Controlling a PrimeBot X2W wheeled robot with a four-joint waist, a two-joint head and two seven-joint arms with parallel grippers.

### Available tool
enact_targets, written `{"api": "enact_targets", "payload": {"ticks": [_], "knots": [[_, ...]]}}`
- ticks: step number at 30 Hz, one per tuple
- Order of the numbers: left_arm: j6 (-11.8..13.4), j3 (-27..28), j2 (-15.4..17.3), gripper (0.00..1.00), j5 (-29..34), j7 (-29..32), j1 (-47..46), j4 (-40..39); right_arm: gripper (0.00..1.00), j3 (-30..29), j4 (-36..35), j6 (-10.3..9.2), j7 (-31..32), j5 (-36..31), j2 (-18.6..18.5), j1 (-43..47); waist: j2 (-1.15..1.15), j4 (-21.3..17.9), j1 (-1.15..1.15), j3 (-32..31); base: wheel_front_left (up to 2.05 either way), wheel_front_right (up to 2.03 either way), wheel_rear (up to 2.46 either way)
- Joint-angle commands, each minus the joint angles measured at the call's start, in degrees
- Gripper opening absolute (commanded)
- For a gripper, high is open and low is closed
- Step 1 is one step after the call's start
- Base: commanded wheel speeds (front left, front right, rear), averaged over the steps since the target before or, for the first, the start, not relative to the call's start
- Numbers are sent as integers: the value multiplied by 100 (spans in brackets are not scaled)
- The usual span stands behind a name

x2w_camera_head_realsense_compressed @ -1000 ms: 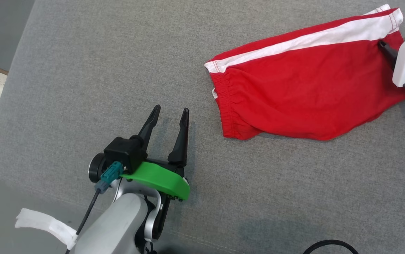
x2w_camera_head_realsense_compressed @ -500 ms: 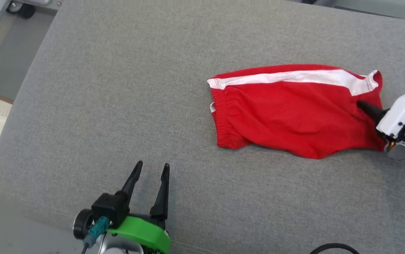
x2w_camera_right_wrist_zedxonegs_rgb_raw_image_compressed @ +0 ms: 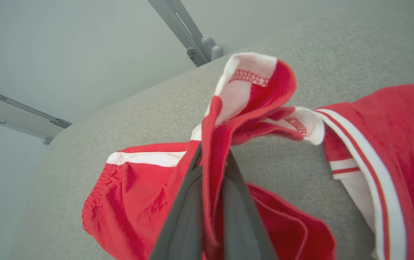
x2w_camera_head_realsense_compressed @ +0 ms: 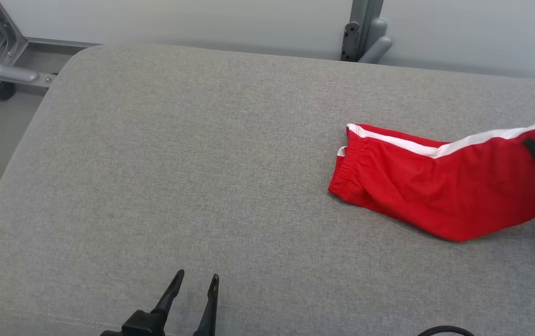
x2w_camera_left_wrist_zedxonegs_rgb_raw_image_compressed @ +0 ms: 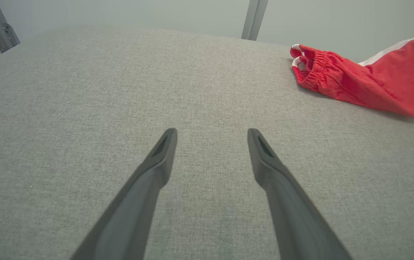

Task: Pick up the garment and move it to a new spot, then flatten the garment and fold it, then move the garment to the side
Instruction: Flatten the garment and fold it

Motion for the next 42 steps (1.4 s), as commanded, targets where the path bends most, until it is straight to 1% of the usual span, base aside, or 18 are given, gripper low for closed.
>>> {"api": "enact_targets", "payload": {"ticks": [1,2,3,7,10,14,21,22,23,27,29,31,32,35,36,37,39,42], "knots": [[-80,90,-98,100,85,-15,144,33,0,139,-244,2,-47,-247,237,-30,0,-67,0,-73,0,0,0],[-114,105,-145,100,115,-15,173,58,0,239,-372,2,-9,-359,404,-78,0,-61,0,-70,0,0,0],[-114,105,-145,100,115,-15,173,58,0,239,-372,2,-9,-359,404,-78,0,-61,0,-70,0,0,0],[-287,158,-329,100,266,-15,206,185,0,663,-699,2,142,-835,1151,-224,0,5,0,-16,0,0,0],[-425,194,-457,100,373,-16,82,284,0,890,-640,2,182,-1183,1682,-348,0,93,0,59,0,0,0],[-615,319,-561,100,458,-16,-57,351,0,793,-179,2,-57,-1631,2217,-644,0,209,0,192,0,0,0],[-796,485,-720,100,655,-15,-122,557,0,475,941,2,-657,-2366,2566,-1333,0,324,0,357,0,0,0],[-833,509,-767,100,692,-16,-112,599,38,534,1140,2,-800,-2439,2576,-1490,0,323,0,387,0,0,0],[-849,516,-782,100,710,-15,-105,627,100,629,1201,2,-830,-2316,2582,-1535,0,322,0,395,0,0,0],[-889,626,-841,100,751,-16,-30,686,100,1275,988,2,-993,-1863,2580,-1551,0,224,0,384,0,0,0],[-898,702,-860,100,767,-16,46,693,100,1437,733,2,-1091,-1678,2569,-1465,0,134,0,341,0,0,0],[-899,803,-870,100,797,-16,124,697,100,1489,368,2,-1246,-1707,2583,-1369,0,31,0,292,0,0,0],[-899,851,-874,100,798,-16,142,693,100,1458,128,2,-1355,-1759,2498,-1308,0,-15,0,275,0,0,0],[-896,975,-889,100,830,-16,191,644,100,1234,-448,-3,-1725,-2254,1966,-998,0,-130,0,258,0,0,0],[-899,1004,-896,100,834,-16,204,623,33,1066,-549,-3,-1829,-2423,1843,-858,0,-154,0,269,0,0,0],[-903,1027,-900,100,846,-15,212,603,0,919,-642,-1,-1922,-2616,1729,-728,0,-173,0,292,0,0,0],[-927,1027,-913,100,870,-16,199,566,0,742,-781,3,-2080,-2982,1519,-474,0,-188,0,355,0,0,0],[-953,1003,-927,100,884,-15,142,546,0,726,-814,3,-2375,-3224,1427,-79,0,-199,0,480,0,0,0]]}}
